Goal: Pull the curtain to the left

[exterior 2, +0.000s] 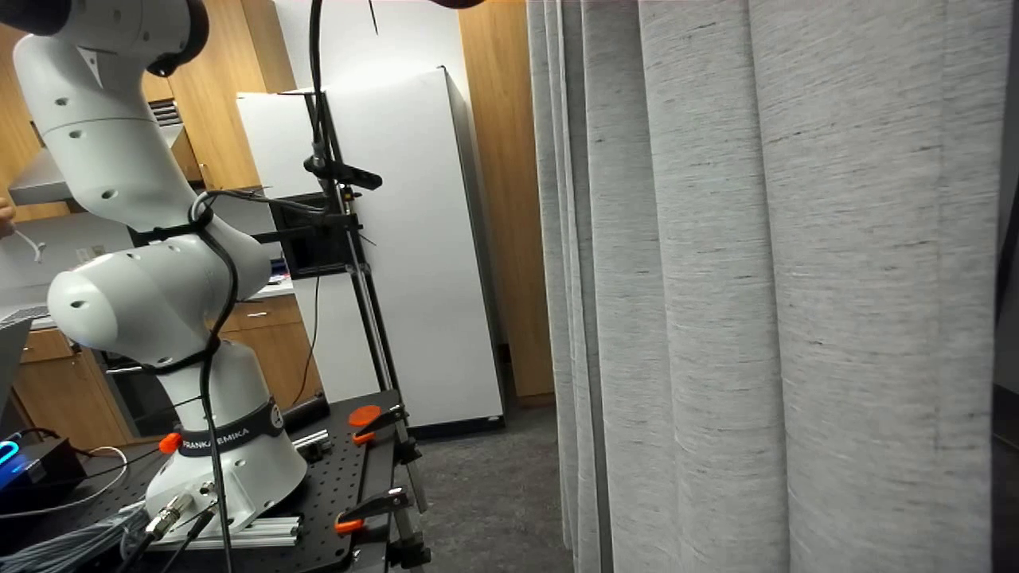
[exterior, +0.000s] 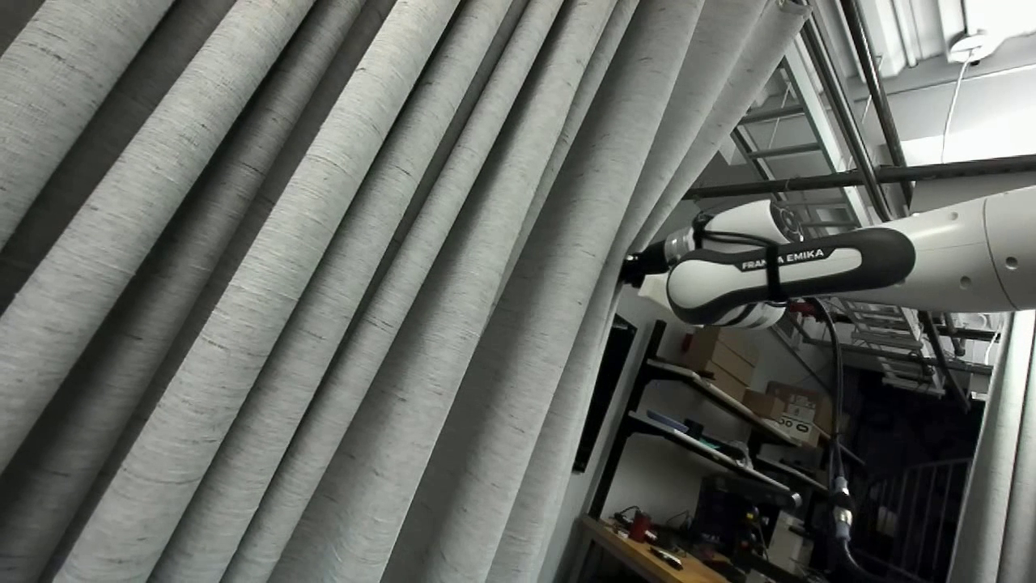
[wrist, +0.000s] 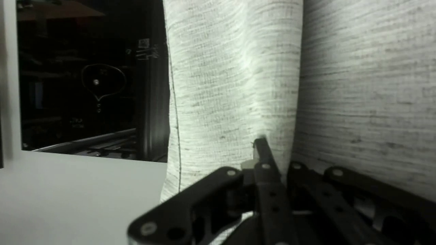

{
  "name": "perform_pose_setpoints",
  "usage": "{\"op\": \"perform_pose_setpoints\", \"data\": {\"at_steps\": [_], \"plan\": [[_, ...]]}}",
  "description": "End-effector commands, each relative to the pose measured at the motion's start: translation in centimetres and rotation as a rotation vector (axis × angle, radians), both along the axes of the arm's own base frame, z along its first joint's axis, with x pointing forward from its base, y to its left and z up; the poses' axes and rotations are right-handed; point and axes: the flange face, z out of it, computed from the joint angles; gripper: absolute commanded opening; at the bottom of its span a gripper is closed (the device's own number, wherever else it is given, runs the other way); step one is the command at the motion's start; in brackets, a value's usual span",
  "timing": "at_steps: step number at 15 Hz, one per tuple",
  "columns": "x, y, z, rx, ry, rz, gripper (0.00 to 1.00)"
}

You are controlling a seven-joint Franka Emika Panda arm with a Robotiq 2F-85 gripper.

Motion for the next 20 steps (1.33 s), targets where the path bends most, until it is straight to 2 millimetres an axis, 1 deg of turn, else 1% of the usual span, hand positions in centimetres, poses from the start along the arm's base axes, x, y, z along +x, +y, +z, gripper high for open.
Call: {"op": "perform_pose_setpoints", "data": {"at_steps": [1, 4, 7, 10, 11, 15, 18, 20], "plan": [[2.1, 7.3, -3.2, 0.043, 0.101, 0.096, 0.00], [2.9, 12.8, -3.0, 0.042, 0.106, 0.181, 0.00], [3.0, 17.9, -2.2, 0.032, 0.095, 0.262, 0.00], [3.2, 23.0, -2.3, 0.034, 0.098, 0.343, 0.00], [3.2, 24.1, -2.1, 0.035, 0.095, 0.359, 0.00], [3.5, 28.9, -2.7, 0.055, 0.121, 0.416, 0.00], [2.7, 32.3, -2.0, 0.065, 0.104, 0.469, 0.00], [2.4, 34.7, -2.3, 0.078, 0.110, 0.504, 0.00]]}}
